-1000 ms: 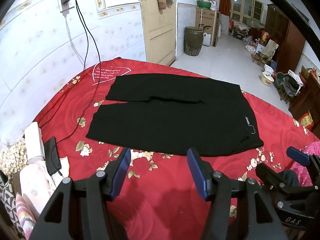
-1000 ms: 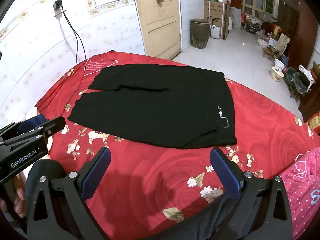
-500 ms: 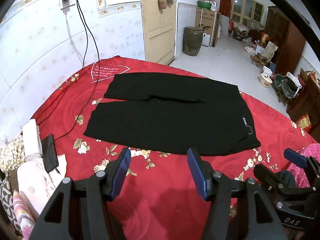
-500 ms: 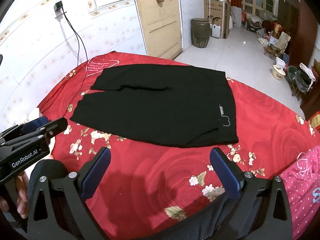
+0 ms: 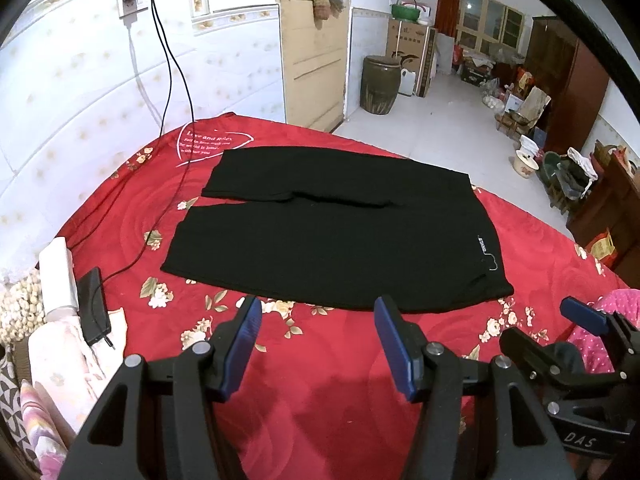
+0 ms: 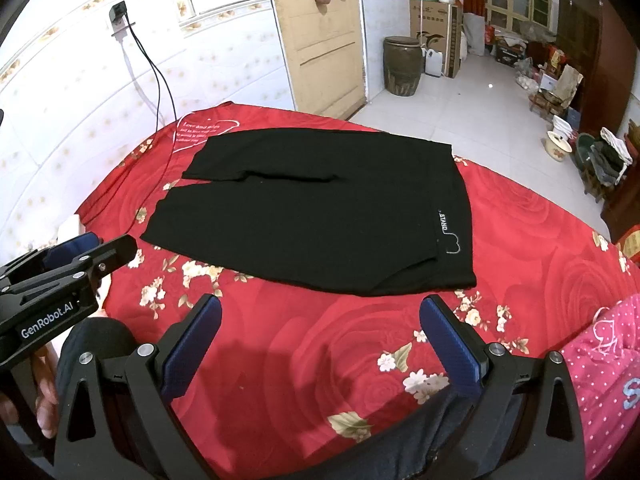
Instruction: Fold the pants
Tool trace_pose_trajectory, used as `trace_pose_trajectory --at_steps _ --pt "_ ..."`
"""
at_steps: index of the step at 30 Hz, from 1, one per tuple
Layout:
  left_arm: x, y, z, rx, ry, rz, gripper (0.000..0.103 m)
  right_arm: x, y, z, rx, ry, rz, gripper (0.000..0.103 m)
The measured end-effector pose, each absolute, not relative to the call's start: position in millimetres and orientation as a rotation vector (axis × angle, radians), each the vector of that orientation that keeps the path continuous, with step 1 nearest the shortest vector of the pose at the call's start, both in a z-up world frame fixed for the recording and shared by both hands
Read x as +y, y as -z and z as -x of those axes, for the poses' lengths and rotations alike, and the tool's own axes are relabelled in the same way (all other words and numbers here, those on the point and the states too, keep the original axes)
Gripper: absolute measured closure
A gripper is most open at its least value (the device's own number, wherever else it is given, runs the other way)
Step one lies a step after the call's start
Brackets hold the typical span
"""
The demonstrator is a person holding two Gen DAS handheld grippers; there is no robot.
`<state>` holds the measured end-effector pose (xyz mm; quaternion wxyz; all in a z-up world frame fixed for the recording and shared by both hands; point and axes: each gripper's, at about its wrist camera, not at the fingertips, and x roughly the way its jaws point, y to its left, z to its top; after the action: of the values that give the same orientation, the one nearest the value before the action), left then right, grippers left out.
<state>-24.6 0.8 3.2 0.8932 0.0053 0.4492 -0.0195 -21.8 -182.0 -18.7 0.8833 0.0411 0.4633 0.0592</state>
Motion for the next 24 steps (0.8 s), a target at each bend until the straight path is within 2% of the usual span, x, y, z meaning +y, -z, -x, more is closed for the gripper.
trace_pose_trajectory --at_steps 24 --pt "4.5 0.3 24.0 0.930 0.056 0.014 0.039 -183.4 17.8 21.7 0.964 -0.128 -0.091 0.004"
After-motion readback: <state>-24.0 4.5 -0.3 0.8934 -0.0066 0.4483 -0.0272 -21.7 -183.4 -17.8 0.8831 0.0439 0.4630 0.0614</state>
